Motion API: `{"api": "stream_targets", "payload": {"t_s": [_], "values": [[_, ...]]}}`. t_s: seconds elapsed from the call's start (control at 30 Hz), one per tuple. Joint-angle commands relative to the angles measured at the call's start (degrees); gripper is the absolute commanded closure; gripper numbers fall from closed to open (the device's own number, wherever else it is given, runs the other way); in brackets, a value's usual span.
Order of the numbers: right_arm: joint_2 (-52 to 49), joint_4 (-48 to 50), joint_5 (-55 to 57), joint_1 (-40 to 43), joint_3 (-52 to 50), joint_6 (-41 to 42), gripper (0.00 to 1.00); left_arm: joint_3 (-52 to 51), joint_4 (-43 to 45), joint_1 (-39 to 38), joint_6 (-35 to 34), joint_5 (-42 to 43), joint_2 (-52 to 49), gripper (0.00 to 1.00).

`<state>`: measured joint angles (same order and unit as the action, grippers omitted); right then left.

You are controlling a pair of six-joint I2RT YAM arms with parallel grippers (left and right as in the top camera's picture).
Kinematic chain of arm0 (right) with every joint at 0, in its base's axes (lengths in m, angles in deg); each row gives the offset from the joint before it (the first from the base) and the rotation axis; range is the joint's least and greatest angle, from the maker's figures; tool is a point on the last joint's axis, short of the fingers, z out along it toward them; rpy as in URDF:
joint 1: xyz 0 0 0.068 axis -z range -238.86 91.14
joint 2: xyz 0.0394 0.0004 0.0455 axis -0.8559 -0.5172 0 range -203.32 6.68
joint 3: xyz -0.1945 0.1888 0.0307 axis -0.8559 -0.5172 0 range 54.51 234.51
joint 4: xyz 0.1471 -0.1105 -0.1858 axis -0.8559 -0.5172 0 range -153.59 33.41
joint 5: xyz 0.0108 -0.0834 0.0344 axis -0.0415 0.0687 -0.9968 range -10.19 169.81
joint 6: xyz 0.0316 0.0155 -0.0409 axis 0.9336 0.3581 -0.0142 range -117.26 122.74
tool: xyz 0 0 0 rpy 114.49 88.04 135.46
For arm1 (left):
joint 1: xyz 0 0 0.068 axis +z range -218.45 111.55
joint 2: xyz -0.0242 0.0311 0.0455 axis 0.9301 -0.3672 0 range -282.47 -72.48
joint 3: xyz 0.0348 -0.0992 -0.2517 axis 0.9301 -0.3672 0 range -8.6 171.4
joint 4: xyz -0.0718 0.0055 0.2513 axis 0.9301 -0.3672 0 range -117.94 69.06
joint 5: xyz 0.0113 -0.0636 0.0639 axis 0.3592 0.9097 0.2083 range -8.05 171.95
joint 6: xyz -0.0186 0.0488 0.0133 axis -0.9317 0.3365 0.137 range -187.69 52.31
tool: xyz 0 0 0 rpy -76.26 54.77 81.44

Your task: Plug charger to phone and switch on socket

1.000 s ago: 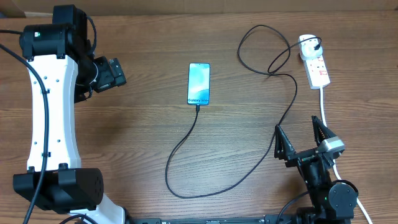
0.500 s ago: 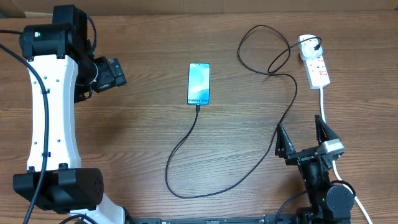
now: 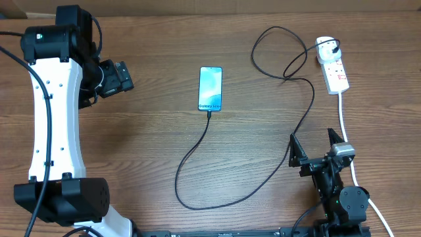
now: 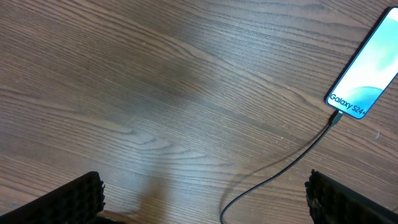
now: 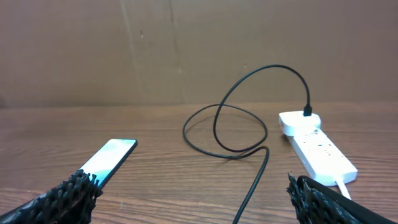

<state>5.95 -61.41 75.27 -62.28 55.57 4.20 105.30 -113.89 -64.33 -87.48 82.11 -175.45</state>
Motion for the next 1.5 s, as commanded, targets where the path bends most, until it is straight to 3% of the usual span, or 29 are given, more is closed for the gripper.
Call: {"api": "stream_targets", "payload": {"t_s": [0.0,0.37,1.47], "values": [[0.61,-0.02,2.84,-0.31,-0.61,-0.46,0.0,-0.35,0.24,-0.39,-1.03,-0.59,-0.24,0.0],[0.61,-0.24,4.5,-0.31,-0.61,-7.58,0.0,-0.35,0.24,-0.39,-1.03,-0.61,-0.24,0.0],[0.59,-0.26,4.5,-0.15,-0.59,-3.19,0.0,-0.35,0.24,-0.39,-1.03,-0.61,-0.24,0.0]]}}
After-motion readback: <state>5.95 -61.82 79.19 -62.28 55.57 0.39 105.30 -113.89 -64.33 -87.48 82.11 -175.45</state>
